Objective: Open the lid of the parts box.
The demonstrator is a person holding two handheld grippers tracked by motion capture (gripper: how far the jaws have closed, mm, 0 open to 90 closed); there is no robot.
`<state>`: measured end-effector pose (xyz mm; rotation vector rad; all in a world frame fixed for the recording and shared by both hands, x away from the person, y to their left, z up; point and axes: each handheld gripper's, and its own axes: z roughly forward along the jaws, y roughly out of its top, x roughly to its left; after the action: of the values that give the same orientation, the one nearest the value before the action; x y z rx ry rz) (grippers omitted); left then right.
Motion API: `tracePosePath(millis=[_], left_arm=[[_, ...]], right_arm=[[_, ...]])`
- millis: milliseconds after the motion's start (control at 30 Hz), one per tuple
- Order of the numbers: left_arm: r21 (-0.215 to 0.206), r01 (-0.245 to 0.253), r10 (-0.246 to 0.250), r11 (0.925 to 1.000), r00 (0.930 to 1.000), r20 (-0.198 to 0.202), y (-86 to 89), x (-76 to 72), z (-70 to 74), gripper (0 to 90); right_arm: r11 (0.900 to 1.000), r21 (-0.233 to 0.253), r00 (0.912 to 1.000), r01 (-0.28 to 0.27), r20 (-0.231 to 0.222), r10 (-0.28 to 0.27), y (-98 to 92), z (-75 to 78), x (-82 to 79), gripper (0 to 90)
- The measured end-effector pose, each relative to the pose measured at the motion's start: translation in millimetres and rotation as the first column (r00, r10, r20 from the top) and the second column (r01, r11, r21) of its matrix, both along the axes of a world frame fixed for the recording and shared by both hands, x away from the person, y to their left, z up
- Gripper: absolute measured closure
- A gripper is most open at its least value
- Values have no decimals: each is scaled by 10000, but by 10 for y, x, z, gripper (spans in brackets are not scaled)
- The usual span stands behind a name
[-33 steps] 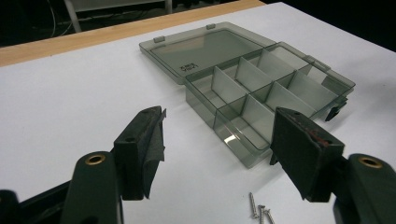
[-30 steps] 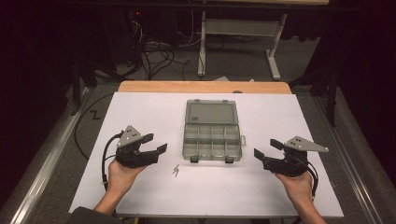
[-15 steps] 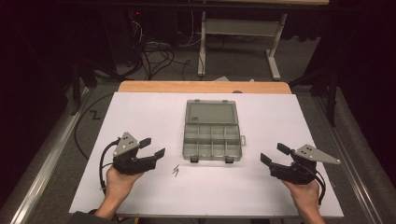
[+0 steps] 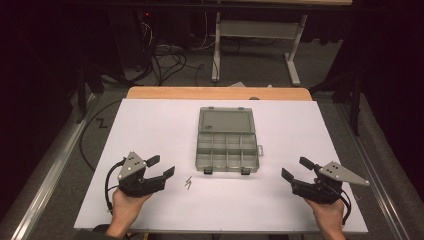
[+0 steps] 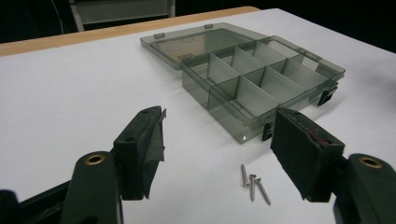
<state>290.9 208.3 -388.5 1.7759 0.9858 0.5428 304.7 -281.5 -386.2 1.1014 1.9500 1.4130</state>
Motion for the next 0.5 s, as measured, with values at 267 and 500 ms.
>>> tracePosePath(millis=[267, 500], left_arm=[[228, -26, 24, 9997, 10000, 91, -5, -14, -46, 342], [146, -118, 118, 9998, 9999, 13, 10, -1, -75, 342]], right_arm=[[9999, -148, 10000, -2, 54, 3, 31, -27, 0, 231], [9998, -201, 10000, 69, 70, -67, 38, -30, 5, 231]])
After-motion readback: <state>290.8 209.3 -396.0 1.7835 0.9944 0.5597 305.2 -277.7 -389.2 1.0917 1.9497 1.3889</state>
